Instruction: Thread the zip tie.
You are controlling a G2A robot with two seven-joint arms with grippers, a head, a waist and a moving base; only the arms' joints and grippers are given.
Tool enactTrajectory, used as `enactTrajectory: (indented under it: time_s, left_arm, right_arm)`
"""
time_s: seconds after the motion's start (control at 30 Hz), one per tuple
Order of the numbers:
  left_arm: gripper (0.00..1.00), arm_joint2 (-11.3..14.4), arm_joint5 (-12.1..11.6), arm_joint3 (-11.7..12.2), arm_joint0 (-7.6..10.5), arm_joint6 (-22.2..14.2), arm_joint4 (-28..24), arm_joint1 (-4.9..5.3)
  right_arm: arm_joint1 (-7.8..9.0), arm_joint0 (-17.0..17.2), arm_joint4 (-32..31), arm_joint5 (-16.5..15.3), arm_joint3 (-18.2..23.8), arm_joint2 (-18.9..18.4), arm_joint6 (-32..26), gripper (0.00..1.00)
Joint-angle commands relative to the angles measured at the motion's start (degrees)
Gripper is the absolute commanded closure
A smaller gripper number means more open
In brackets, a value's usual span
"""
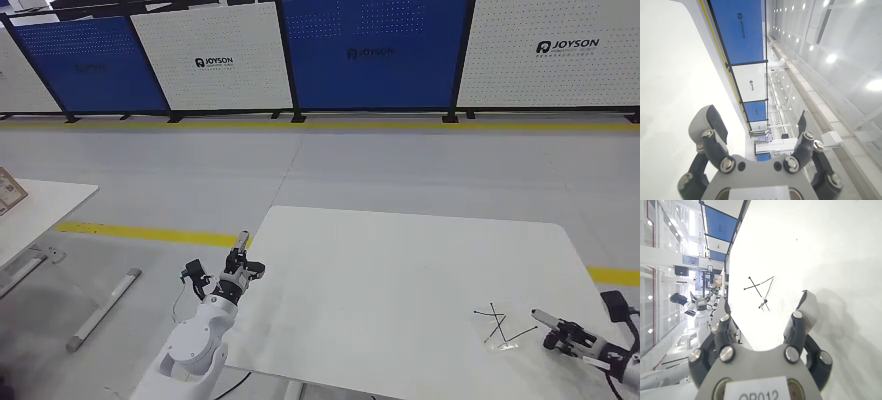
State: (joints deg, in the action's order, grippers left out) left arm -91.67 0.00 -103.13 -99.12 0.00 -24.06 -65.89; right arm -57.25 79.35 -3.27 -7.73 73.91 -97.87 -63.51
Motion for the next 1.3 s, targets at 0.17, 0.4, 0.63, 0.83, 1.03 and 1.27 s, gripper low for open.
enactTrajectory:
  time_s: [0.17, 0.4, 0.63, 0.83, 1.03, 1.27]
  left_arm:
    - [0.00, 0.00, 0.00, 0.00, 0.00, 0.00, 0.00, 0.00]
    - [0.00, 0.00, 0.00, 0.00, 0.00, 0.00, 0.00, 0.00]
    - [0.00, 0.00, 0.00, 0.00, 0.00, 0.00, 0.00, 0.00]
    - [0.00, 0.00, 0.00, 0.00, 0.00, 0.00, 0.00, 0.00]
    - [0.00, 0.00, 0.00, 0.00, 0.00, 0.00, 0.00, 0.00]
    - [0.00, 0.00, 0.00, 0.00, 0.00, 0.00, 0.00, 0.00]
  right_arm:
    - [0.28, -1.15, -0.07, 0.07, -1.33, 1.10, 0.22, 0.49]
    - [0.70, -0.09, 0.28, -0.61, -0.36, 1.13, -0.06, 0.55]
    - [1.09, -0.33, 0.73, -0.48, -0.61, 1.36, -0.46, 0.61]
    - [1.30, -1.55, 0.51, -0.02, -1.70, 2.54, -0.46, 0.69]
    - [1.48, -2.39, 0.36, 0.14, -2.51, 3.55, -0.33, 0.75]
    - [1.79, -1.91, 0.45, -0.13, -1.75, 3.81, 0.23, 0.80]
